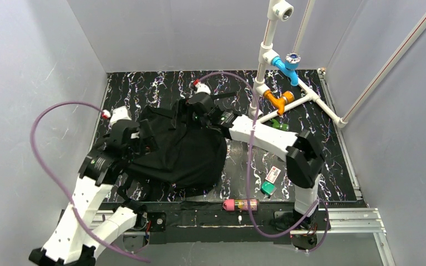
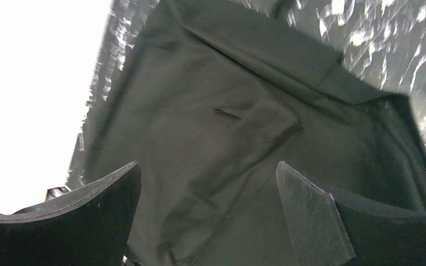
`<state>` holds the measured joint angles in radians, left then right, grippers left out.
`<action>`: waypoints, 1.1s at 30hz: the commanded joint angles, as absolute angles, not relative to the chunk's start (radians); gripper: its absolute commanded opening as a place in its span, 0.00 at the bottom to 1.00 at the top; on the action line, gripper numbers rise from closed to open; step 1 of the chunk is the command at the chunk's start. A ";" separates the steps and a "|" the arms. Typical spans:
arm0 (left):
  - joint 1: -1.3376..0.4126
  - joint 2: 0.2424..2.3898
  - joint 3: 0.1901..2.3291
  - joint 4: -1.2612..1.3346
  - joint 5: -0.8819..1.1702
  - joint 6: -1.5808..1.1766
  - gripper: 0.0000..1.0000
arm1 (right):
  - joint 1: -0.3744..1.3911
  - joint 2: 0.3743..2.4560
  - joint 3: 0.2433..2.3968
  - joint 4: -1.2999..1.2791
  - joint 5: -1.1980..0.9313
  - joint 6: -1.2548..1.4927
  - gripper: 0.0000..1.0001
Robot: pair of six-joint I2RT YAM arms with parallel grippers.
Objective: Pack the student bag
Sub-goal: Adjust the student bag at the center of the board, then unzip the student bag at the center of the board.
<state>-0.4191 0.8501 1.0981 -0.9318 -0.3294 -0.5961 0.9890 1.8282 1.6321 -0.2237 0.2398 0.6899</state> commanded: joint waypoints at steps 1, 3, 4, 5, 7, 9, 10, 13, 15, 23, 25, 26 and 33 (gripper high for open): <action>-0.416 0.819 1.093 -0.931 -0.564 -0.541 0.97 | 0.956 1.850 1.491 0.005 0.049 0.810 0.94; -0.417 0.845 1.086 -0.960 -0.588 -0.571 0.97 | 0.974 1.816 1.459 0.026 0.130 0.775 0.98; -0.416 0.851 1.083 -0.972 -0.598 -0.602 0.98 | 0.975 1.822 1.475 -0.015 0.163 0.771 0.98; -0.416 0.848 1.076 -0.974 -0.600 -0.622 0.98 | 0.972 1.845 1.521 -0.103 0.188 0.783 0.98; -0.416 0.818 1.064 -0.971 -0.618 -0.671 0.98 | 0.966 1.934 1.651 -0.290 0.218 0.822 0.98; -0.416 0.788 1.053 -0.935 -0.612 -0.672 0.97 | 0.981 2.017 1.733 -0.400 0.255 0.867 0.98; -0.416 0.780 1.055 -0.920 -0.609 -0.662 0.96 | 0.995 2.034 1.751 -0.411 0.293 0.877 0.98; -0.416 0.787 1.079 -0.916 -0.617 -0.650 0.96 | 1.024 2.074 1.772 -0.408 0.410 0.892 0.99; -0.416 0.803 1.097 -0.924 -0.623 -0.650 0.96 | 1.026 2.132 1.848 -0.478 0.456 0.900 0.98; -0.416 0.905 1.188 -1.044 -0.625 -0.747 0.94 | 1.078 2.278 2.035 -0.593 0.652 0.780 0.96; -0.416 0.922 1.188 -1.047 -0.622 -0.748 0.94 | 1.082 2.277 2.032 -0.645 0.670 0.787 0.85; -0.416 0.931 1.192 -1.048 -0.616 -0.746 0.94 | 1.085 2.254 1.997 -0.642 0.675 0.791 0.77; -0.415 1.058 1.225 -1.004 -0.383 -0.692 0.91 | 1.041 1.975 1.514 -0.106 0.381 0.671 0.01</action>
<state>-0.4152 0.9905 1.1702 -1.0073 -0.5152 -0.7139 1.0855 2.1128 1.6875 -0.3229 0.5381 0.7643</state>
